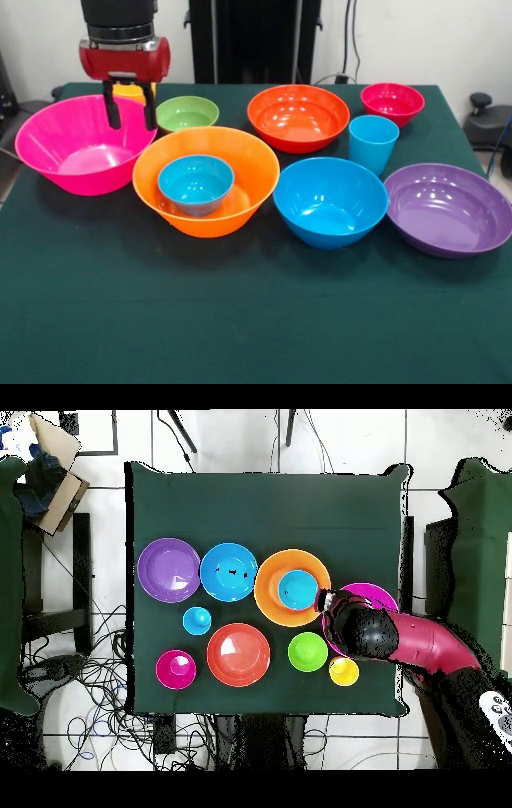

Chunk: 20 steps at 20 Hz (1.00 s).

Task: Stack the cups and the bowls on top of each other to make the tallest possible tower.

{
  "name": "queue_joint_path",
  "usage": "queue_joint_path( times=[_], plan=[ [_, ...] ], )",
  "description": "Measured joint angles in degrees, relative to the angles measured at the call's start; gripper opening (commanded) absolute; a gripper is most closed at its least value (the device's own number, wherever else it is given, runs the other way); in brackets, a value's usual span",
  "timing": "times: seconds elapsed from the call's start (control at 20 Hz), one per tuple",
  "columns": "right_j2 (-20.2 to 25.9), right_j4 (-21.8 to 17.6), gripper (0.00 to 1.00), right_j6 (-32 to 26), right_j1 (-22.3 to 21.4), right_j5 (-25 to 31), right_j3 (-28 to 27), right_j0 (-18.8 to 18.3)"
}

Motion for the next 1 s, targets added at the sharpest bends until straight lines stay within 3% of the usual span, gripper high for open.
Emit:
queue_joint_path(
  times=[0.45,0.8,1.0],
  plan=[
    [0.0,-1.4,0.0,0.0,0.2,3.1,0.0,-0.9],
    [0.4,-6.3,0.0,0.0,2.1,3.4,0.0,-6.2],
    [1.3,-9.9,0.0,0.0,4.0,3.4,-0.1,-11.4]
  ],
)
